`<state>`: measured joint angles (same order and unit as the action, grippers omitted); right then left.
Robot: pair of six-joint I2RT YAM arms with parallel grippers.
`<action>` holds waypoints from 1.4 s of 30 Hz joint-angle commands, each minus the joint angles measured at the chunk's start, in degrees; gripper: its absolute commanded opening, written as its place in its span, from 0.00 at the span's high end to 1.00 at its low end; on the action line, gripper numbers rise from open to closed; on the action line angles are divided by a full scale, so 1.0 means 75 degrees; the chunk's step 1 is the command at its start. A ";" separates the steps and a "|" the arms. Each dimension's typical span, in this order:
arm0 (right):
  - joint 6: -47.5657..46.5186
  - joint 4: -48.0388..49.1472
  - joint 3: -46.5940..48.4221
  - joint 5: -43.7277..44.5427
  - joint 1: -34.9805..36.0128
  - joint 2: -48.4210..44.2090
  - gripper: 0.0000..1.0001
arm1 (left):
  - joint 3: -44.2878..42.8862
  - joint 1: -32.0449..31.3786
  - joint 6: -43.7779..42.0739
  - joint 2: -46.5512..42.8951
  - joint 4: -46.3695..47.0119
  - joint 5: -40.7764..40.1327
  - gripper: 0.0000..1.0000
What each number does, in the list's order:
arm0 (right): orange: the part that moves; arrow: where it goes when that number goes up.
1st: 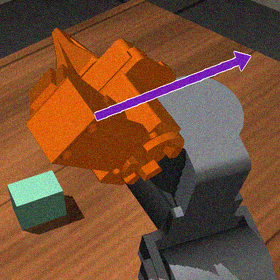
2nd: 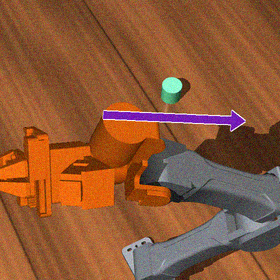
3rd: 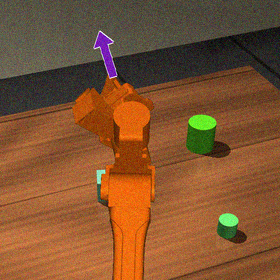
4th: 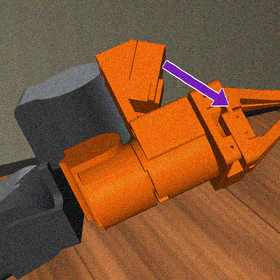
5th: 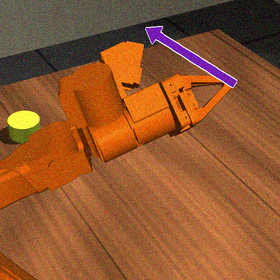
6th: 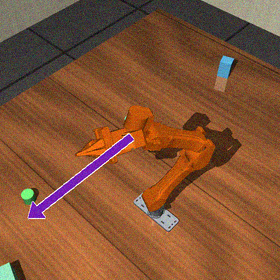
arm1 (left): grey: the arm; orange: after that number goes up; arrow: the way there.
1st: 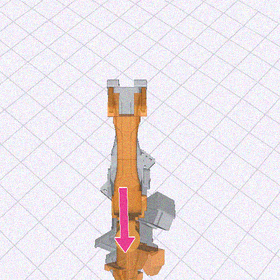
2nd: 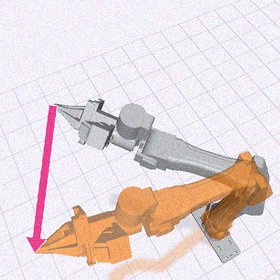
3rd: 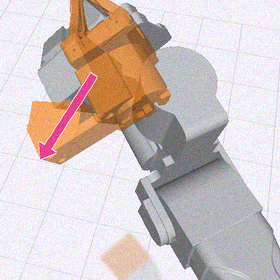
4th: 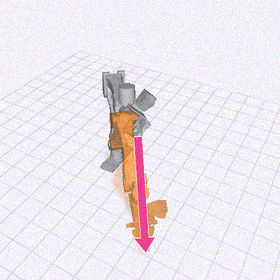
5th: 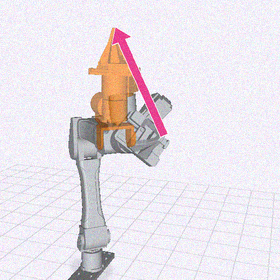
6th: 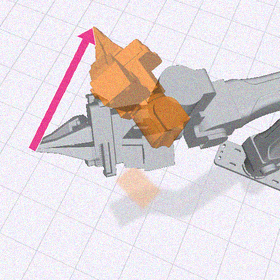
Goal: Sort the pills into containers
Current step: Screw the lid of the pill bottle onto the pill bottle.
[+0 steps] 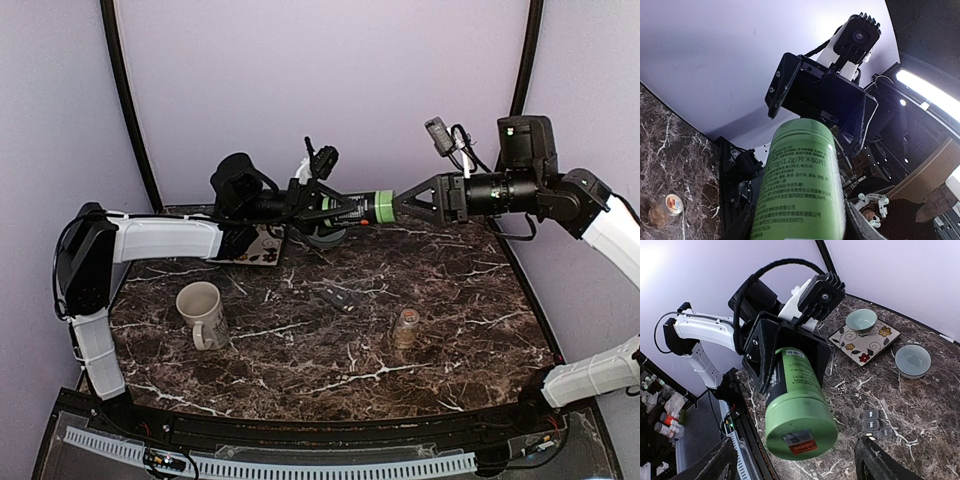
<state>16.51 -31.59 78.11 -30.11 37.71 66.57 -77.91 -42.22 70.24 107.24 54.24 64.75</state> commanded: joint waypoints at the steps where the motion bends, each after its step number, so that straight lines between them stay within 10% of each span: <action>1: -0.1012 -0.0528 0.0281 0.0297 -0.0013 -0.0147 0.19 | -0.0427 0.0014 0.1207 0.0061 0.1519 0.0531 1.00; 31: -0.1475 -0.0628 0.0744 0.0497 0.0746 0.0447 0.24 | -0.0687 -0.0020 0.1306 0.0314 0.1312 0.0951 1.00; 37: -0.1485 -0.0627 0.0910 0.0540 0.0760 0.0586 0.38 | -0.0676 -0.0032 0.1262 0.0285 0.1256 0.1004 1.00; 42: -0.1449 -0.0820 0.1062 0.0538 0.0772 0.0809 0.70 | -0.0694 -0.0035 0.1208 0.0257 0.1247 0.1022 1.00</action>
<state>5.85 -37.91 83.92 -26.70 43.03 71.35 -81.36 -42.19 80.12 110.48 62.04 71.59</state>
